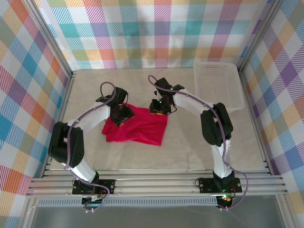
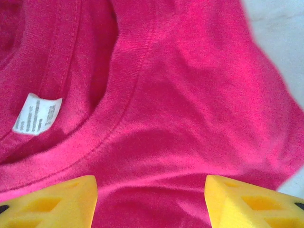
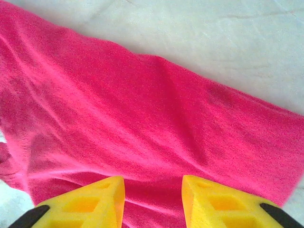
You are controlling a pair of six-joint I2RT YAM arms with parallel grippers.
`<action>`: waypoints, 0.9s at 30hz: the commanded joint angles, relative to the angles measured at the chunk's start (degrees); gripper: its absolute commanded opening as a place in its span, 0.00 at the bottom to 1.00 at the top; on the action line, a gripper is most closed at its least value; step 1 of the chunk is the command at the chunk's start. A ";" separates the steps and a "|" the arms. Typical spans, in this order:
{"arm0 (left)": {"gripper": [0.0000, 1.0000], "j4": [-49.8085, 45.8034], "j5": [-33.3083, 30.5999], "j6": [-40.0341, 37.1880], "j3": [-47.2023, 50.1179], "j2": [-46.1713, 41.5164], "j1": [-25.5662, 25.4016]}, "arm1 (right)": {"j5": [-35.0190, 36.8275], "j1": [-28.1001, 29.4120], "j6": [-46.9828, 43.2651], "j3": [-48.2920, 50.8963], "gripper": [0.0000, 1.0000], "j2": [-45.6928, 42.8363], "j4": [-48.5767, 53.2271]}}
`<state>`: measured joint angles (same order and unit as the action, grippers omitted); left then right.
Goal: Fold the inside-out t-shirt
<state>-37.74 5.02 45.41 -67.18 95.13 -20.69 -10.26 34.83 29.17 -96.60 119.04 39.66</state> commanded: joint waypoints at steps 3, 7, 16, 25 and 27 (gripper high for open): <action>0.57 0.05 -2.39 -2.95 -4.94 10.60 1.70 | -2.80 -0.38 1.24 2.26 0.28 5.63 -0.68; 0.56 -3.79 -1.61 -7.98 -17.90 22.96 1.54 | -2.13 1.18 3.74 13.33 0.27 1.08 -2.96; 0.66 -16.44 3.01 -19.20 -42.94 30.61 -1.97 | -0.81 11.20 10.96 25.66 0.30 -12.49 -5.30; 0.69 -16.19 12.35 -21.05 -41.39 20.48 9.36 | 0.99 1.28 0.13 12.45 0.67 -13.11 -4.34; 0.67 -11.56 15.19 -19.30 -35.45 18.66 12.53 | -0.31 -0.80 -2.48 8.93 0.73 -9.56 -7.05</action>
<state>-50.92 14.83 25.71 -108.07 116.40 -11.97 -10.00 36.40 31.92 -84.12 105.86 35.35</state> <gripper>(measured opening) 0.679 0.716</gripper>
